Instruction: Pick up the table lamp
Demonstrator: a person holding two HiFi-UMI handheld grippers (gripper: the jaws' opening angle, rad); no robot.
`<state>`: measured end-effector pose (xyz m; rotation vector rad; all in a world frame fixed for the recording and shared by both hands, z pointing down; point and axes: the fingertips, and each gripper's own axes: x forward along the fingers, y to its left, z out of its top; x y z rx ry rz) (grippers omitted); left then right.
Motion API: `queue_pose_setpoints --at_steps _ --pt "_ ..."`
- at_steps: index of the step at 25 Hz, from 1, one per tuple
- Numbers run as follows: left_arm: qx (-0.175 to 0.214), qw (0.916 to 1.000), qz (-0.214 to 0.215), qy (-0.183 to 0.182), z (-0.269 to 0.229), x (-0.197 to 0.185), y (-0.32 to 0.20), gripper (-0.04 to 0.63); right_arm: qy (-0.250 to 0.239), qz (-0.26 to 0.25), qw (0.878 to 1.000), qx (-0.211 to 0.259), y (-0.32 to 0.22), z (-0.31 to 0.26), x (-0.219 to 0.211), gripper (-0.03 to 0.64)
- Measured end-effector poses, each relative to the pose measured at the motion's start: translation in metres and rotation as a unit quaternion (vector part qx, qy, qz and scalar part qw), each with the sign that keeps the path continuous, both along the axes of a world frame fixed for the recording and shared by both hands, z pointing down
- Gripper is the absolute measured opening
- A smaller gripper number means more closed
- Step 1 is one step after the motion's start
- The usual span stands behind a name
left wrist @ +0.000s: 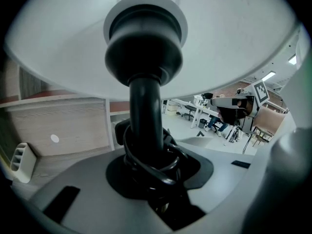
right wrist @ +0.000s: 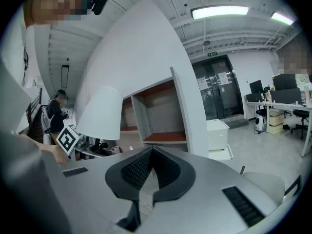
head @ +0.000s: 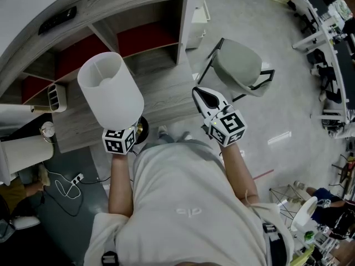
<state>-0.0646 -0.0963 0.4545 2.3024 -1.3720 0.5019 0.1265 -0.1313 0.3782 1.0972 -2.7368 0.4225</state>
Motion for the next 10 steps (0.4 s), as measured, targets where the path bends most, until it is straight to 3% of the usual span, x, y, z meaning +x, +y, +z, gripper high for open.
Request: queue_pose_setpoints --at_steps 10 --pt "-0.004 1.0 -0.003 0.003 0.0059 0.0035 -0.0013 0.133 0.001 0.001 1.0 -0.003 -0.0049 0.0036 0.0065 0.025"
